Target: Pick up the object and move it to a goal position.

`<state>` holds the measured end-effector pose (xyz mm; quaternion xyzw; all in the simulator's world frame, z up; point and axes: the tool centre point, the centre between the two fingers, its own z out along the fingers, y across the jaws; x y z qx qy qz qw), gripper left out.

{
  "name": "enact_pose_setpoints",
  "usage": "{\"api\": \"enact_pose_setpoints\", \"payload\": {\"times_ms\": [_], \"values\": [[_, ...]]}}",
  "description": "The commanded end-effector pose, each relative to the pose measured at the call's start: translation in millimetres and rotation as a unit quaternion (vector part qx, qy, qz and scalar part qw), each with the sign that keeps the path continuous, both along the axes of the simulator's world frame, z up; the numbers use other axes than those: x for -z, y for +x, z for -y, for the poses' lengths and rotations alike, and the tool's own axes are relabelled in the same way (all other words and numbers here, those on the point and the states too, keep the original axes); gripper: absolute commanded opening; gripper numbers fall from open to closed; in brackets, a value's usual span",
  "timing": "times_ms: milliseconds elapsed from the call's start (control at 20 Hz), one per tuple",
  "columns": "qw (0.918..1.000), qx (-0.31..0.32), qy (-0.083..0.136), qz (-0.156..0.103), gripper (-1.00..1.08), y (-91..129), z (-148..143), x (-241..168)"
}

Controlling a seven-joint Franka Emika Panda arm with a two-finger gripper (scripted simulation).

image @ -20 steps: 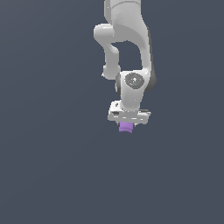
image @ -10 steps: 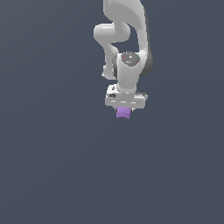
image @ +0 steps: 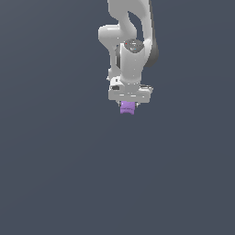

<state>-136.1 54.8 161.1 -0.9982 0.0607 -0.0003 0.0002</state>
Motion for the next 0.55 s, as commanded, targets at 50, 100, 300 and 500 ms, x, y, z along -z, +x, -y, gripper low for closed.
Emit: {"api": "enact_pose_setpoints", "payload": {"times_ms": [50, 100, 300, 500], "values": [[1.0, 0.0, 0.0, 0.0, -1.0, -7.8, 1.9, -6.7], [1.0, 0.0, 0.0, 0.0, -1.0, -9.2, 2.3, -8.0], [1.0, 0.0, 0.0, 0.0, -1.0, -11.4, 2.9, -10.6], [1.0, 0.0, 0.0, 0.0, -1.0, -10.0, 2.7, -10.2]]}}
